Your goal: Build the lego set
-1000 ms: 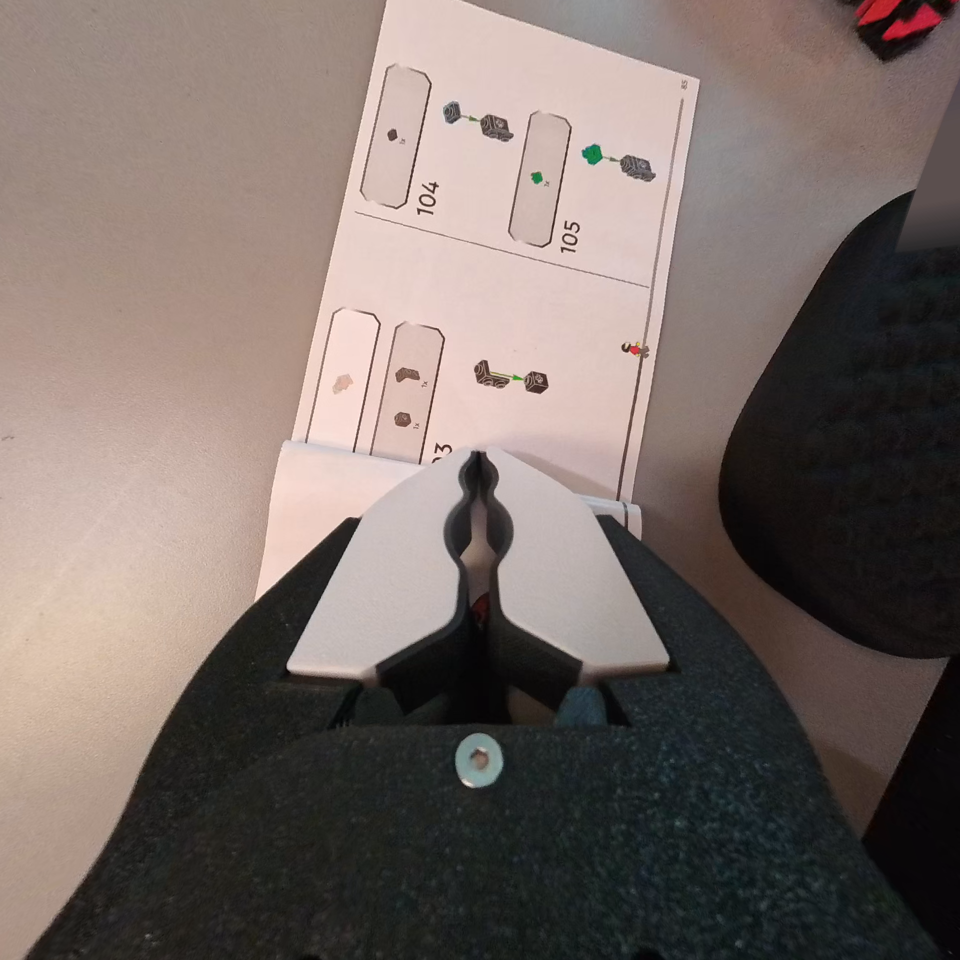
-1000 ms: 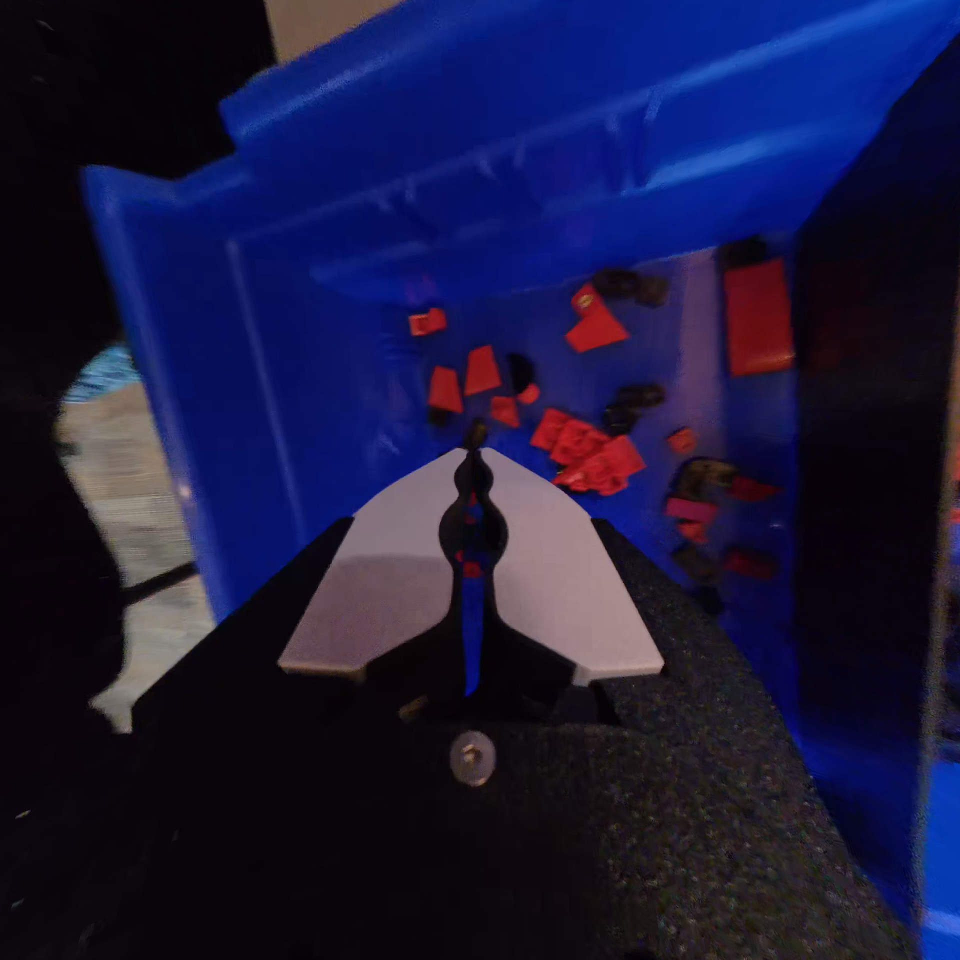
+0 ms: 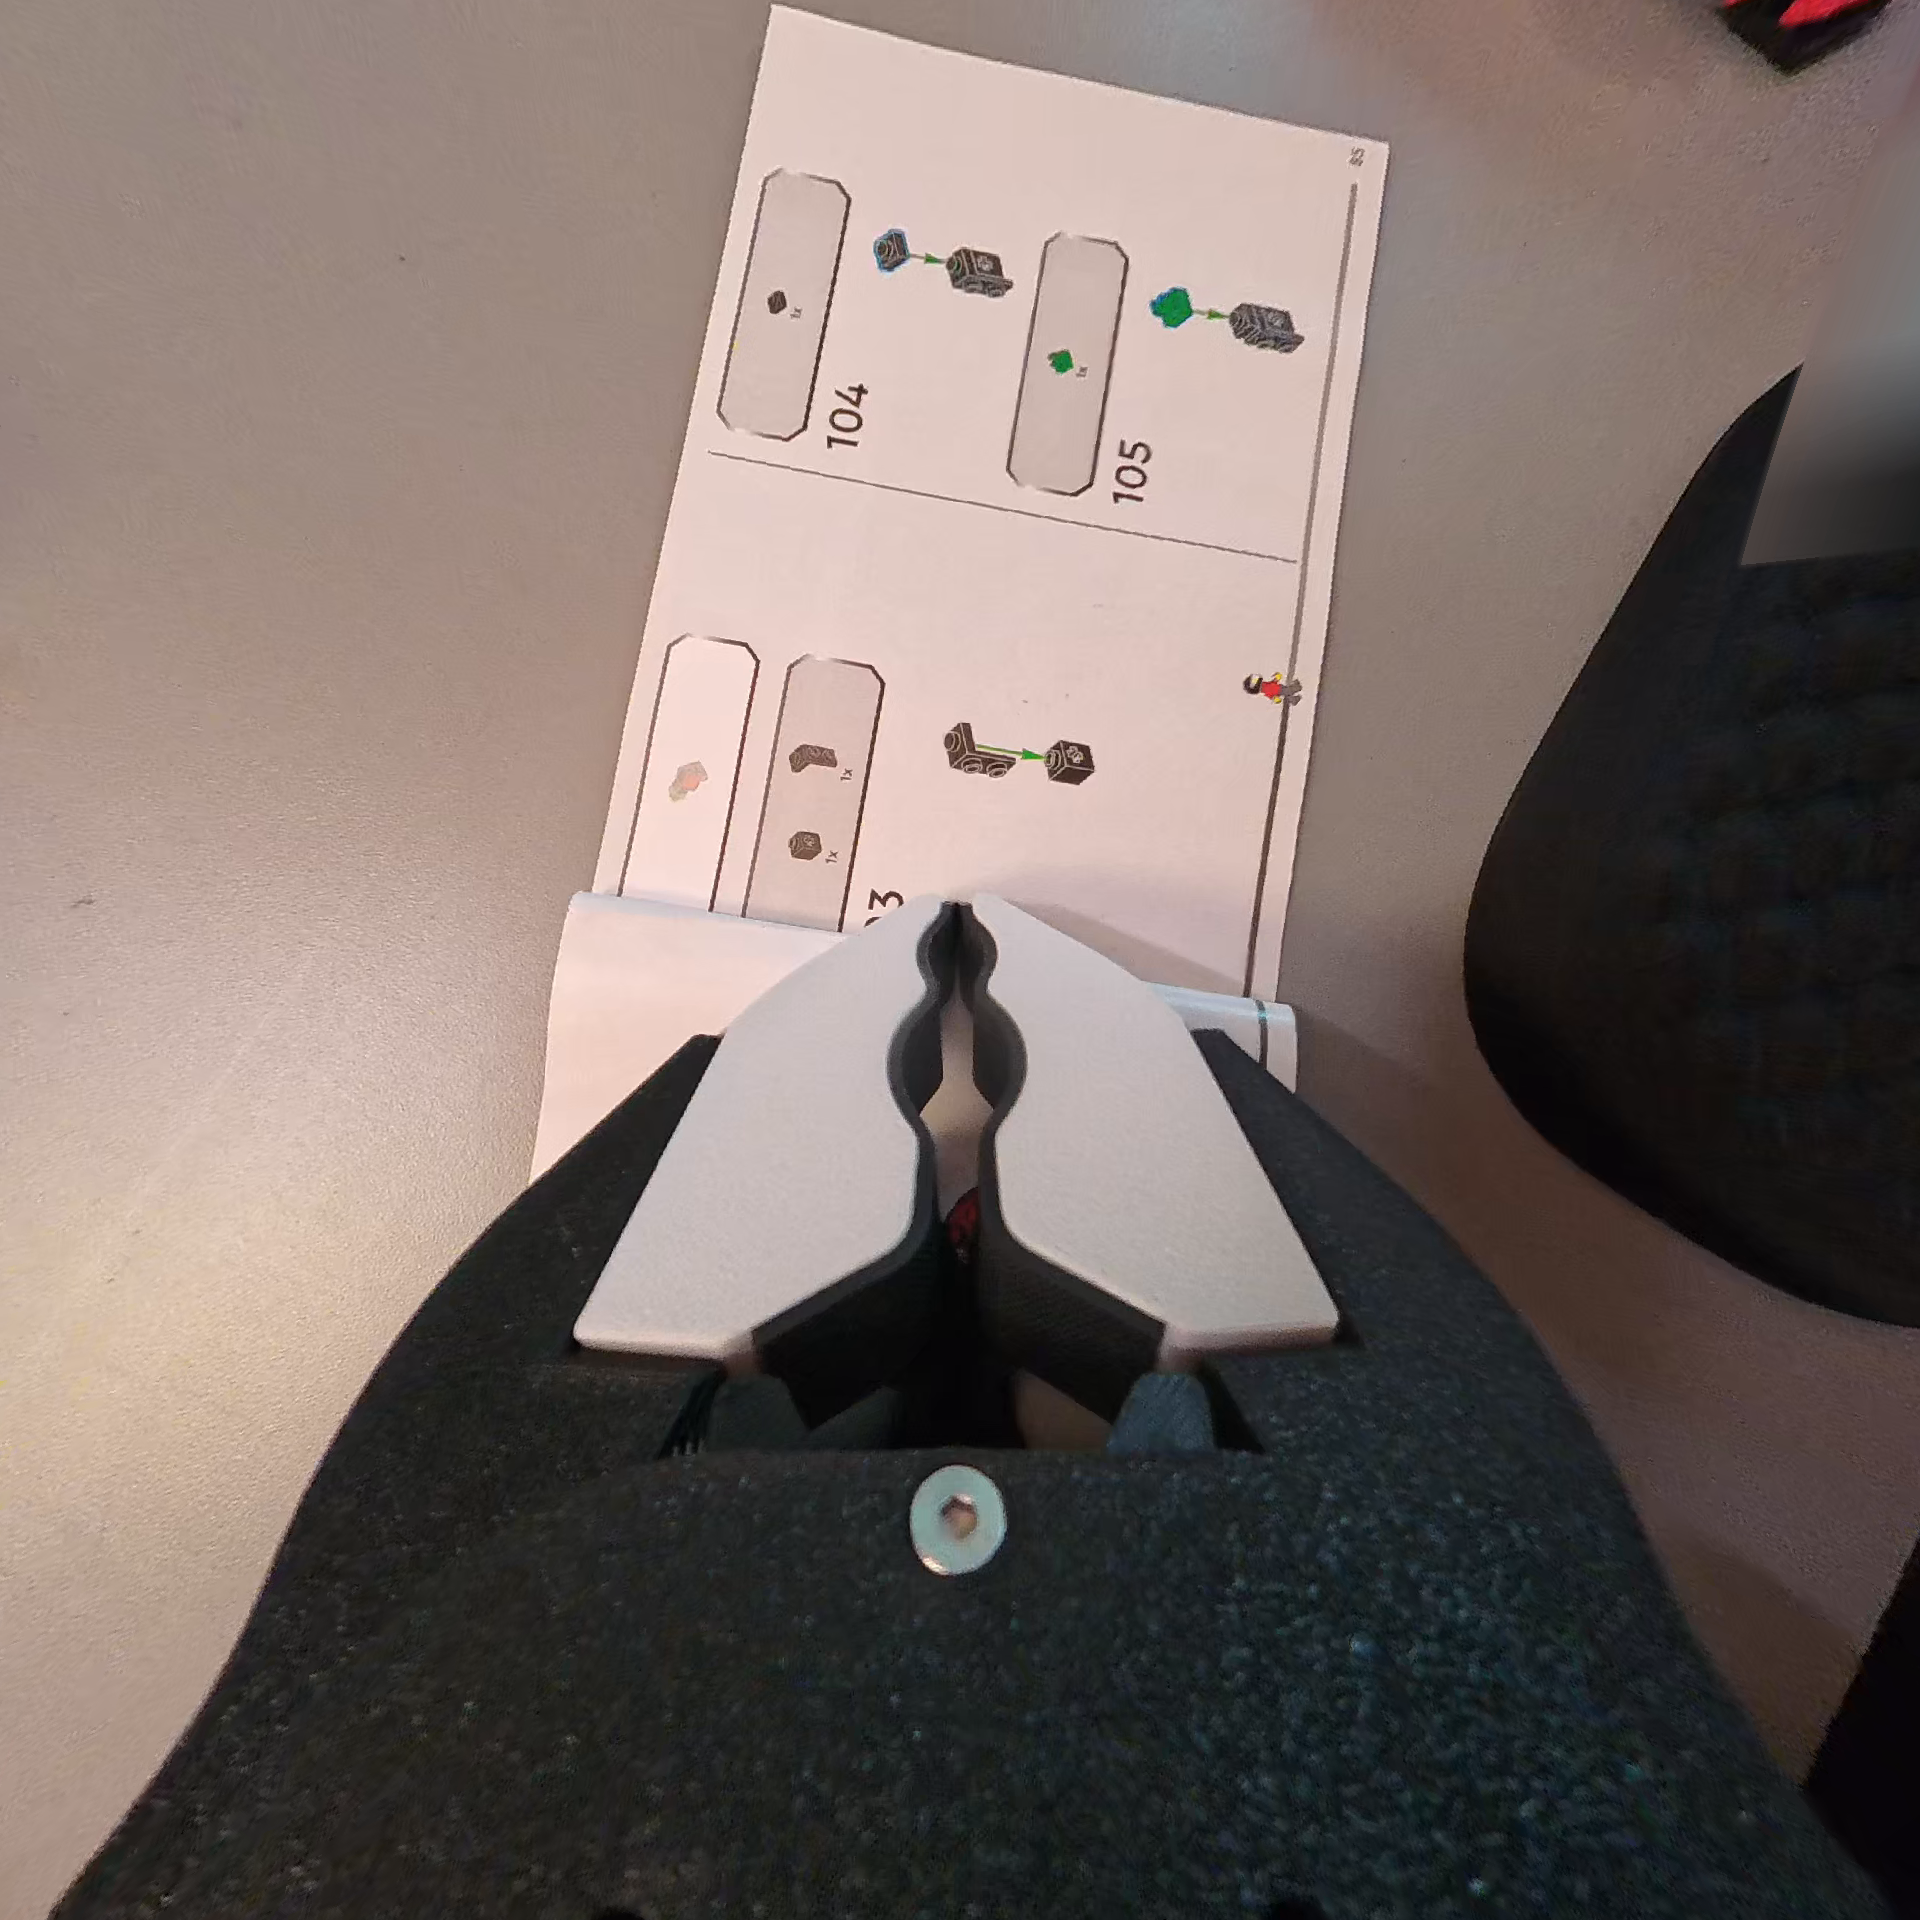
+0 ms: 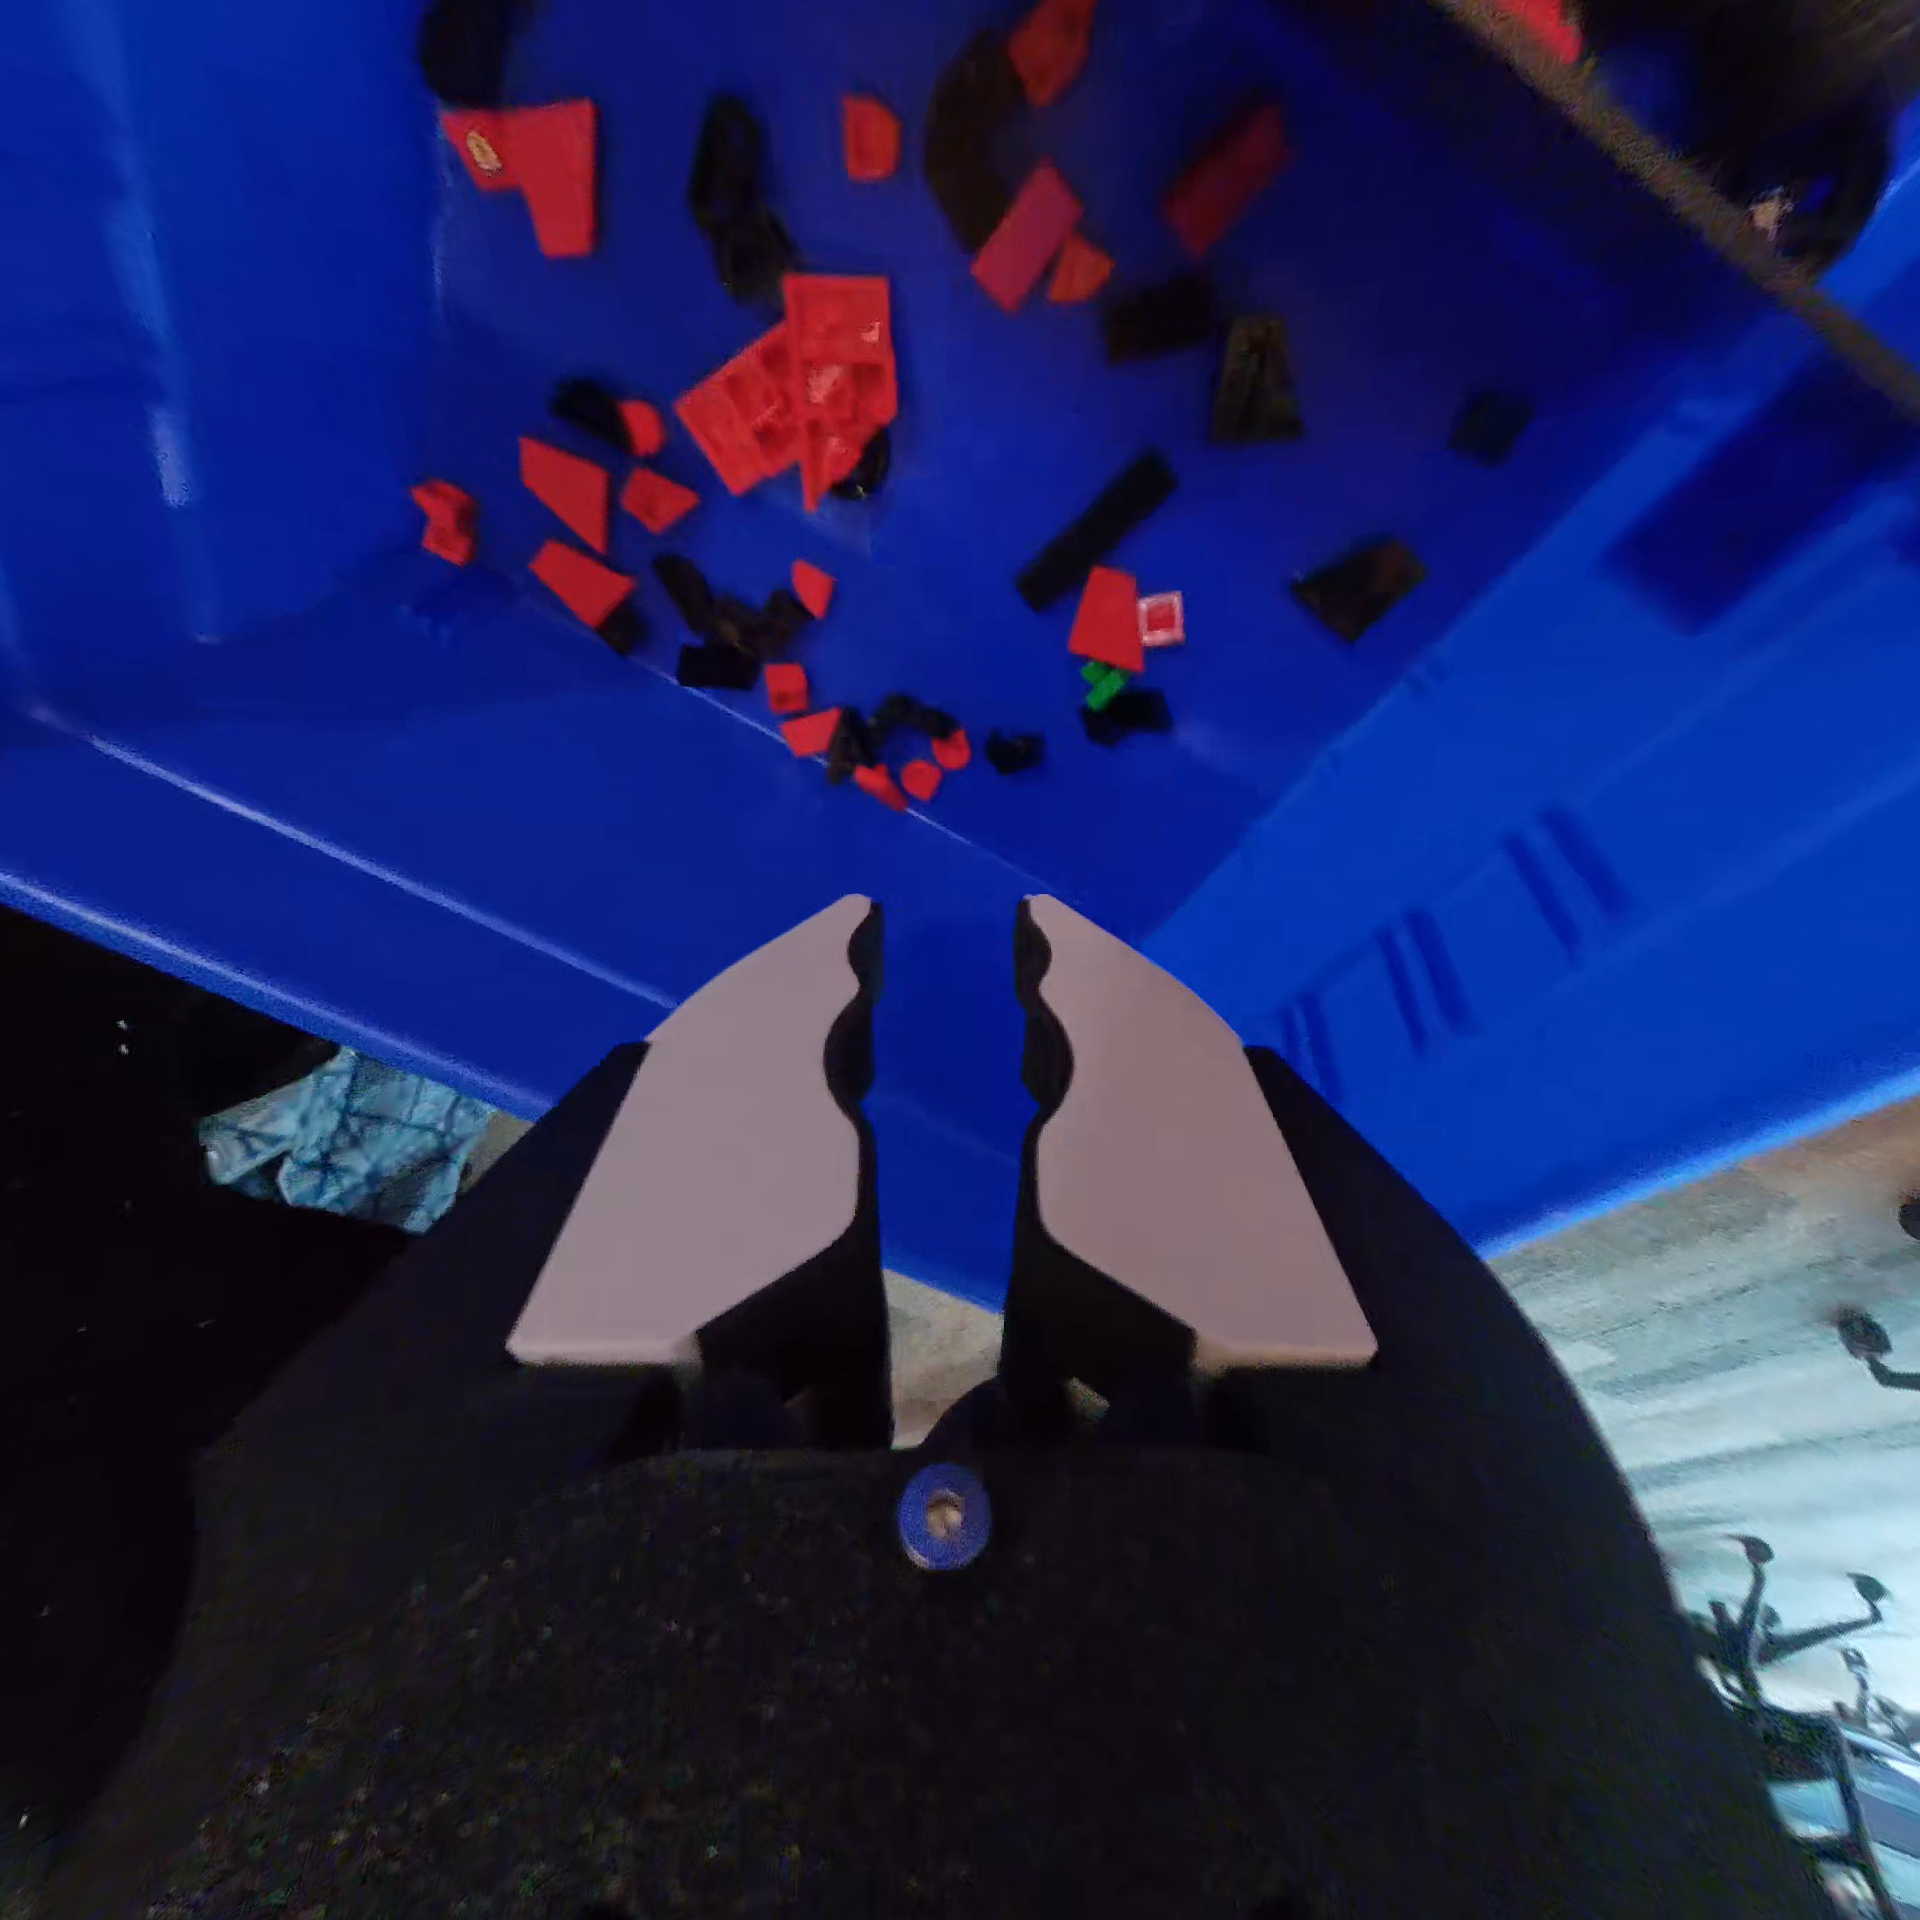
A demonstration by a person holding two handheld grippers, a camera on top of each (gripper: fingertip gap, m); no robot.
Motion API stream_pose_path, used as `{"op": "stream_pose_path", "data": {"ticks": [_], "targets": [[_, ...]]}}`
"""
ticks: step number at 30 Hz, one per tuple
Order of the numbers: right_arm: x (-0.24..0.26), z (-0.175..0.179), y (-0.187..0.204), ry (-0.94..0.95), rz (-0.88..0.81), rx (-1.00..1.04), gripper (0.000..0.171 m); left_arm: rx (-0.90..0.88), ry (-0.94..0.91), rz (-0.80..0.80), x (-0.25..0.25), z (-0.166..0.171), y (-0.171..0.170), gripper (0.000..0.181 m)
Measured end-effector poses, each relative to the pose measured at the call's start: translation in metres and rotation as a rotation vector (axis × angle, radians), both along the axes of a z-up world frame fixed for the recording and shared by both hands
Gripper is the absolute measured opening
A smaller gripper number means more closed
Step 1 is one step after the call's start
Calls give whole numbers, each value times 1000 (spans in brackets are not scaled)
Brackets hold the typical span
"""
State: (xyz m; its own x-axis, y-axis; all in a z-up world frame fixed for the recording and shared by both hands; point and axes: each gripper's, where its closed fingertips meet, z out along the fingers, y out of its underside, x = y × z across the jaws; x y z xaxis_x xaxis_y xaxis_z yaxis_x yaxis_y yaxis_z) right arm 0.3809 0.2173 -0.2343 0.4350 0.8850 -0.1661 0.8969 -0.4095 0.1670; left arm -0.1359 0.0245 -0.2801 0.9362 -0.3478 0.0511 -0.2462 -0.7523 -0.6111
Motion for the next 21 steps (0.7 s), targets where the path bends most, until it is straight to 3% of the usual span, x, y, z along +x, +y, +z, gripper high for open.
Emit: {"op": "stream_pose_path", "data": {"ticks": [8, 12, 13, 21], "targets": [[-18, -40, -15, -100, -54, -45, 23, 65, 35, -17, 0, 1, 0, 0], [-16, -45, -10, -176, -35, 3, 13, 96, 59, -30, 0, 1, 0, 0], [-18, -43, -10, -157, -30, 2, 7, 103, 61, -33, 0, 1, 0, 0], [-16, 10, 22, 38, -189, 176, 6, 132, 76, -57, 0, 1, 0, 0]]}}
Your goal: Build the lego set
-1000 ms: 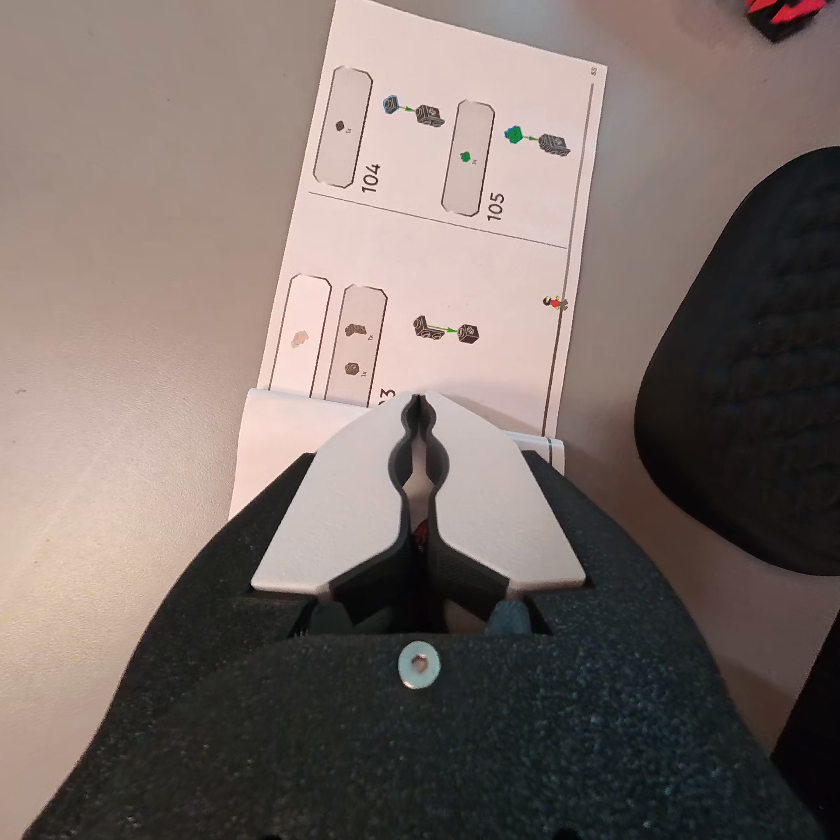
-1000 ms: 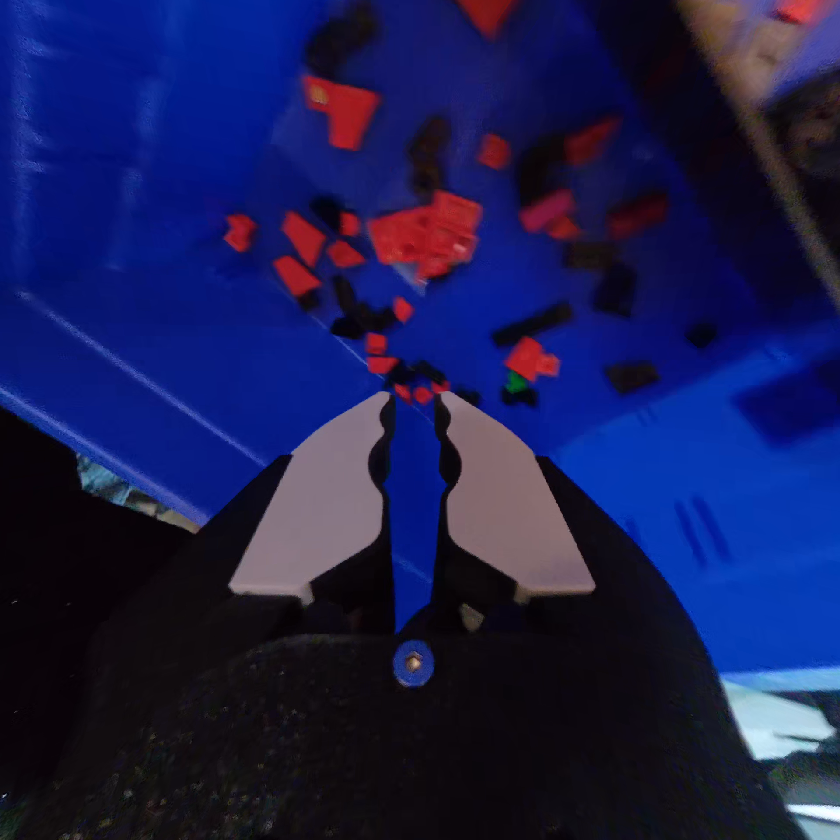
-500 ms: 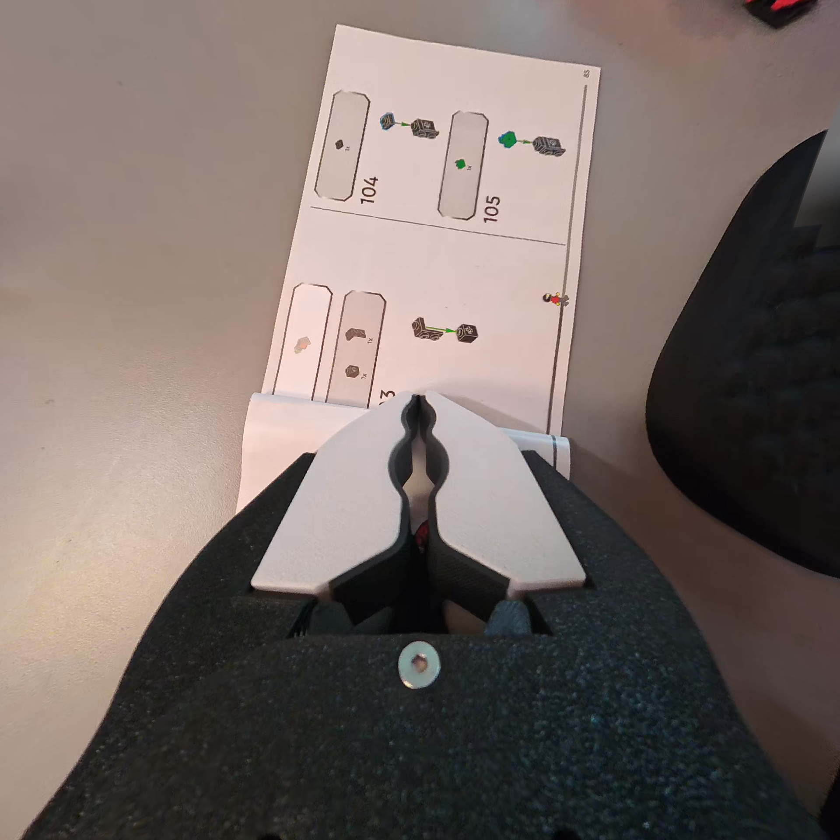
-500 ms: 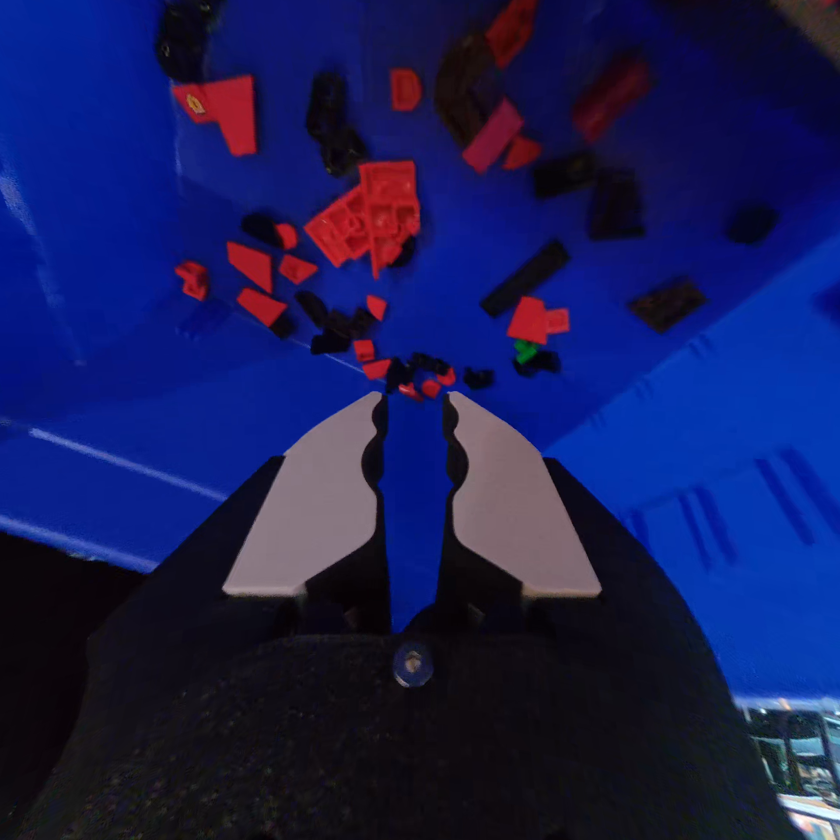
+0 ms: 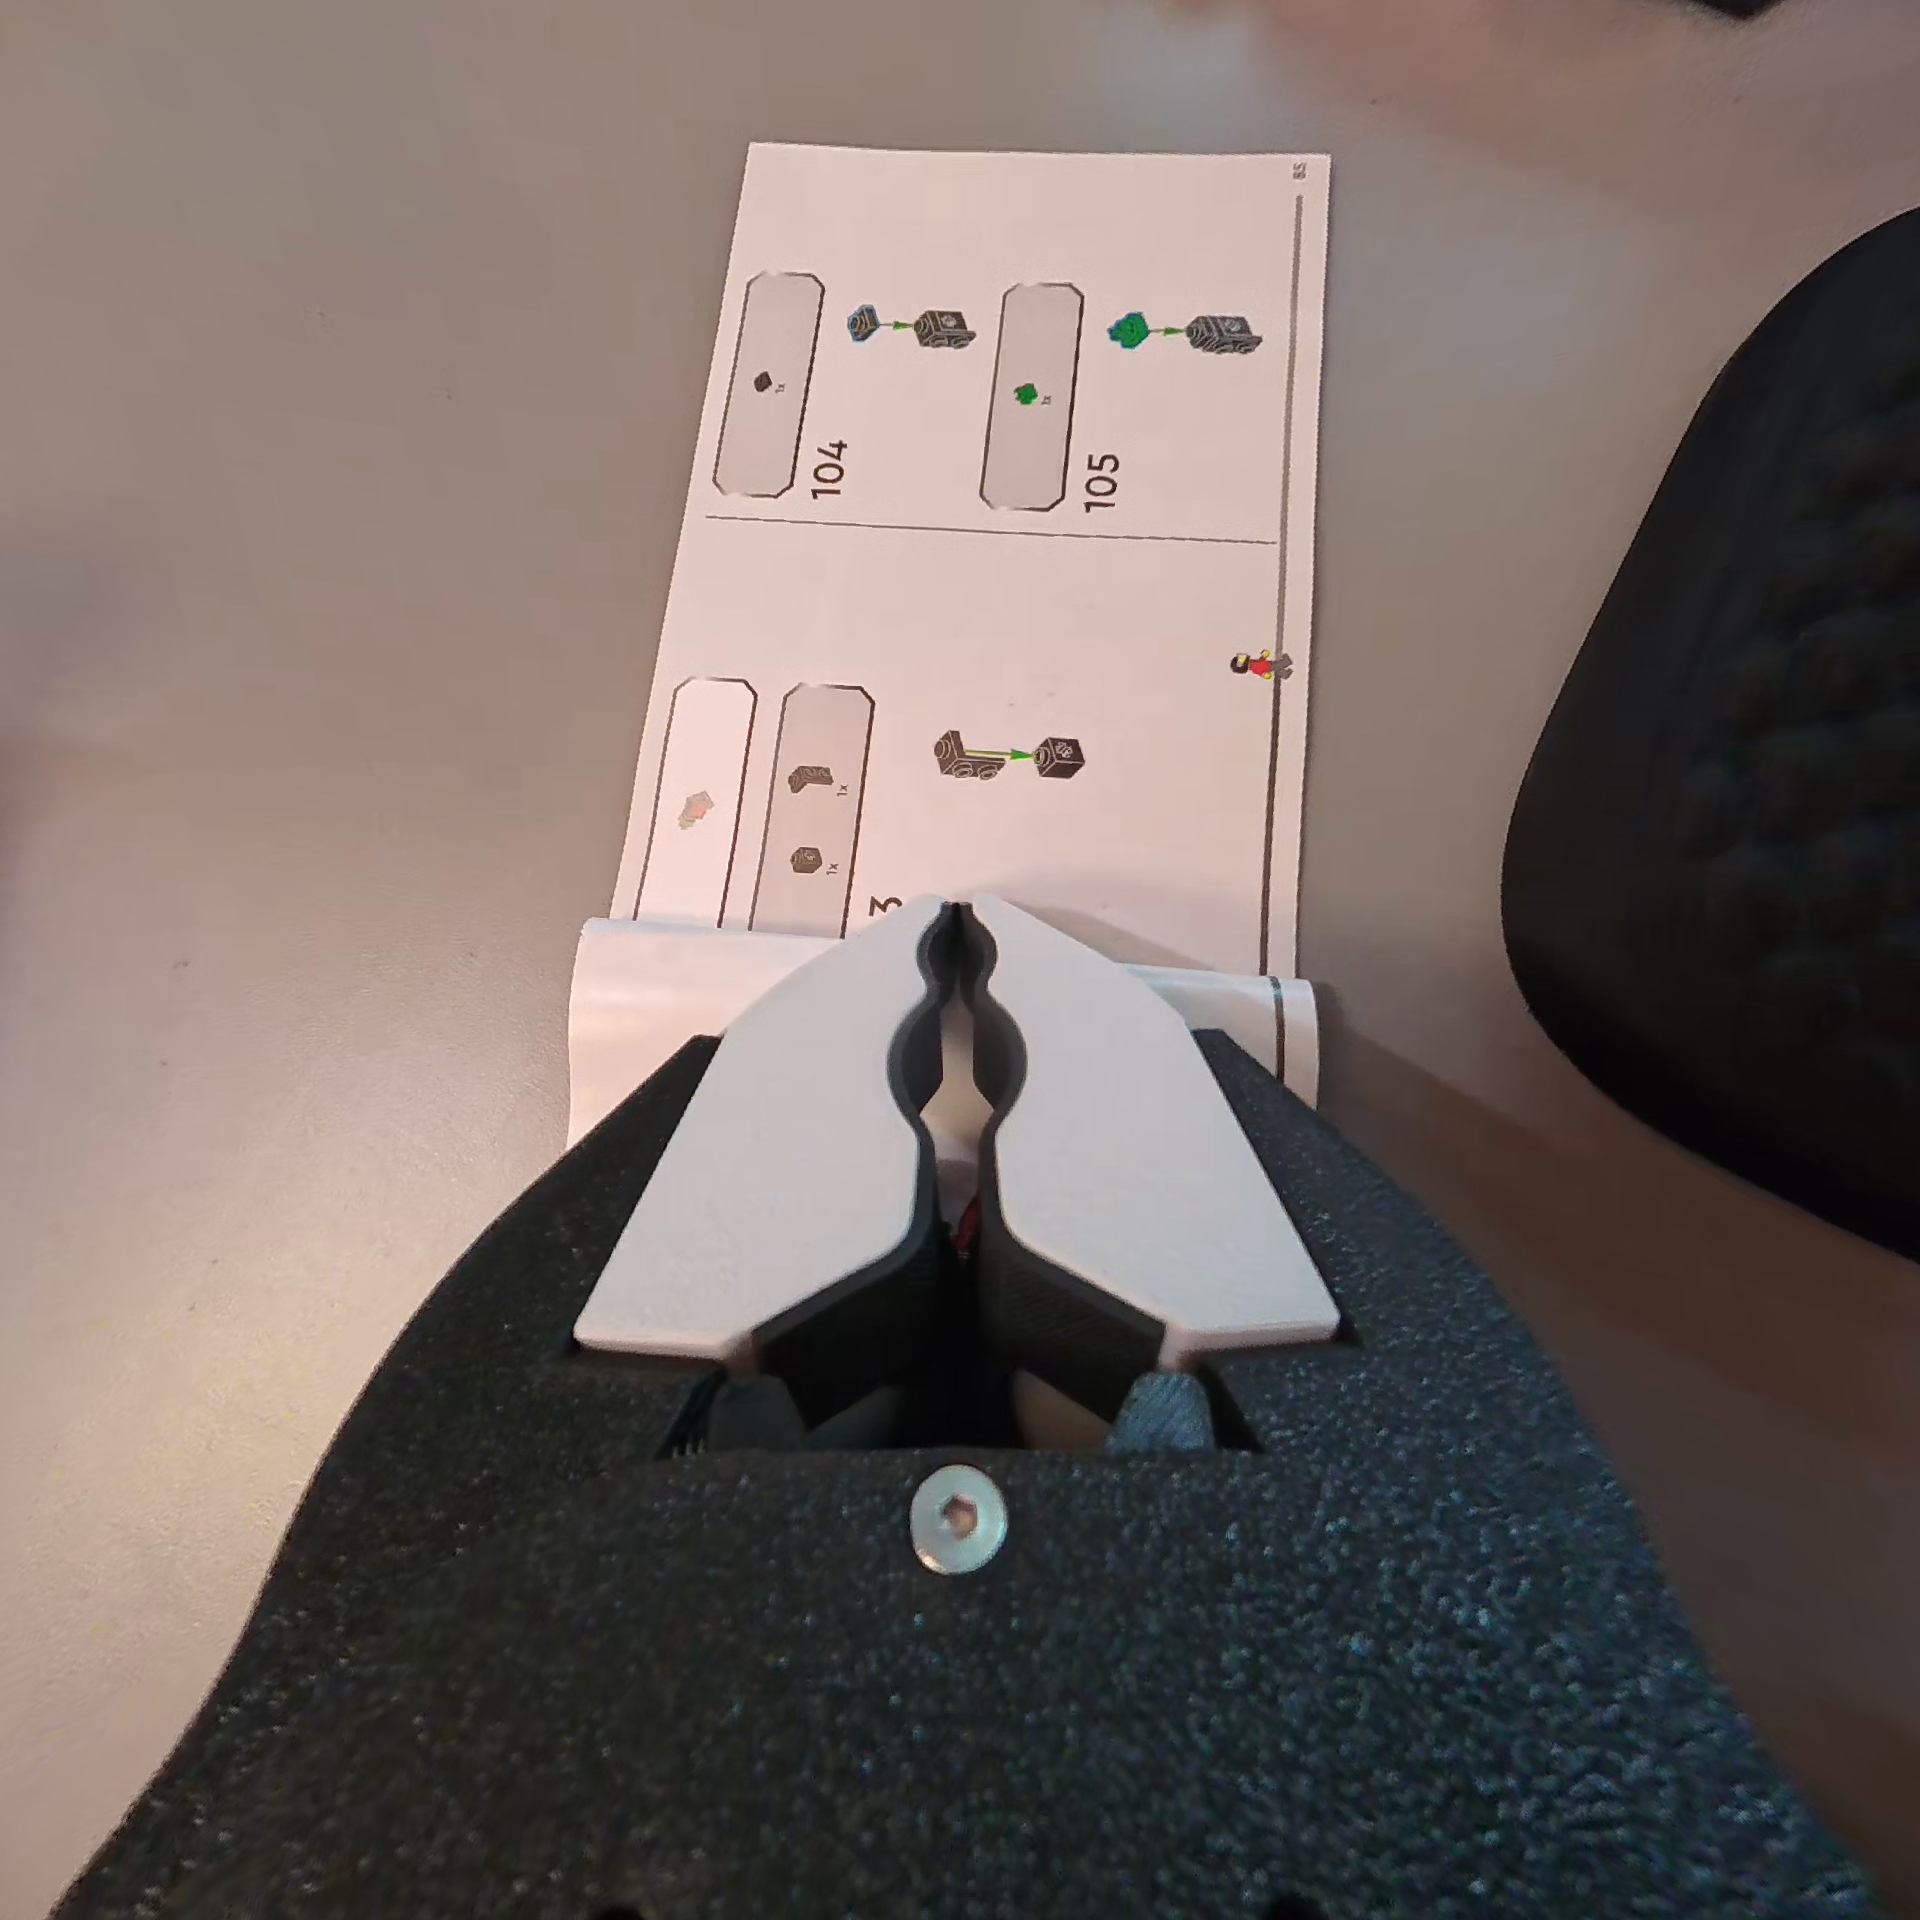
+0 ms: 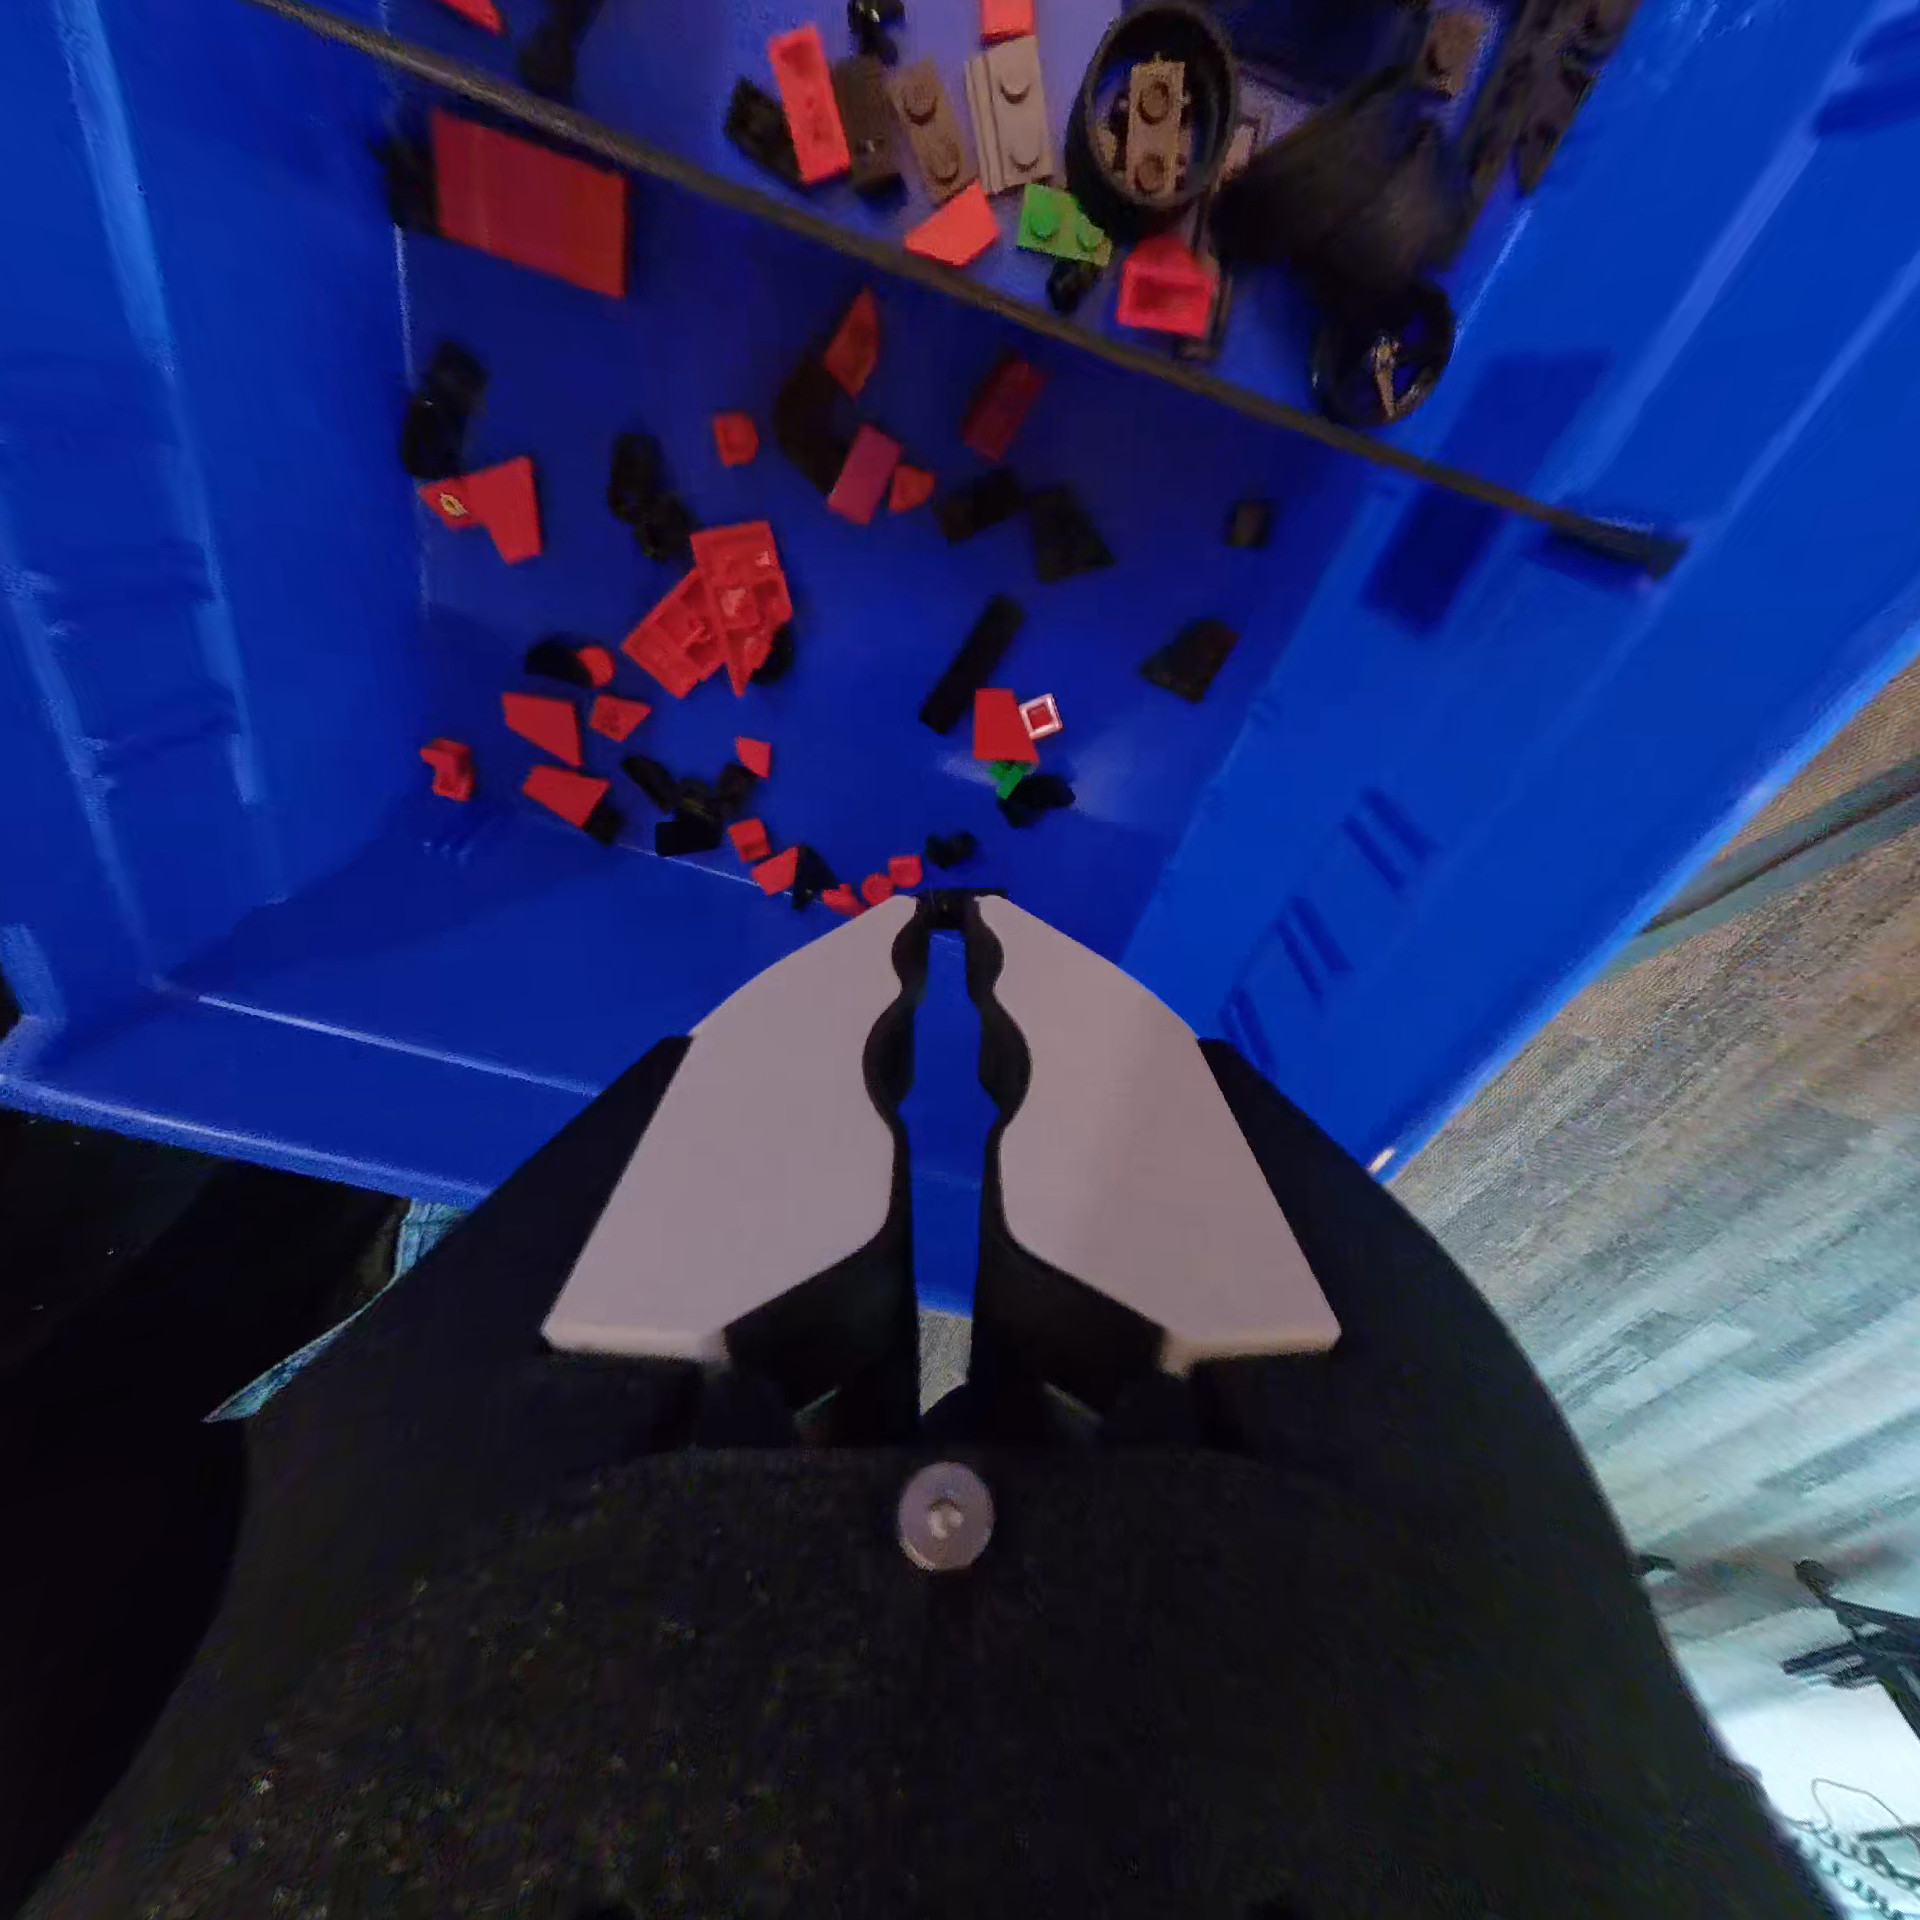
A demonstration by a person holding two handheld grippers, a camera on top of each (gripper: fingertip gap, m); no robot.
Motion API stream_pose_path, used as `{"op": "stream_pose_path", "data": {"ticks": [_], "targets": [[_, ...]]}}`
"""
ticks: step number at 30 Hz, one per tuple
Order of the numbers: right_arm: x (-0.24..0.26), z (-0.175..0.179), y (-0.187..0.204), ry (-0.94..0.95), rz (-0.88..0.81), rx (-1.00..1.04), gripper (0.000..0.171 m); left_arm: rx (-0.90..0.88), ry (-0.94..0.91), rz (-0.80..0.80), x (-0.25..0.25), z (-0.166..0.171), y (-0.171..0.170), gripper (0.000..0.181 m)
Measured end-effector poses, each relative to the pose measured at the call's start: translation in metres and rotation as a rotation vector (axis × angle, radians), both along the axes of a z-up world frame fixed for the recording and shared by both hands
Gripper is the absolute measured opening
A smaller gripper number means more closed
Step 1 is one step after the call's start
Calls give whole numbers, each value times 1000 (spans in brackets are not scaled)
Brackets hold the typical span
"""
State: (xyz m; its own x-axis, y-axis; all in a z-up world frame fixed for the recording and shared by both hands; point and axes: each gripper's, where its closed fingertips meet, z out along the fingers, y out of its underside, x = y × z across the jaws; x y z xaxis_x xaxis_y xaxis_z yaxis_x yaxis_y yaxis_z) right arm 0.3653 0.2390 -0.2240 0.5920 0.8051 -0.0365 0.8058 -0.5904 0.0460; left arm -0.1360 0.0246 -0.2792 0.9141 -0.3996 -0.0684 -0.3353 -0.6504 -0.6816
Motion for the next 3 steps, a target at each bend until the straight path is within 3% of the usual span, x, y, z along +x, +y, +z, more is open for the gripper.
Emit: {"op": "stream_pose_path", "data": {"ticks": [3], "targets": [[6, -15, -12, -45, -23, -94, 12, 3, 2, -5, 0, 0, 0, 0]]}}
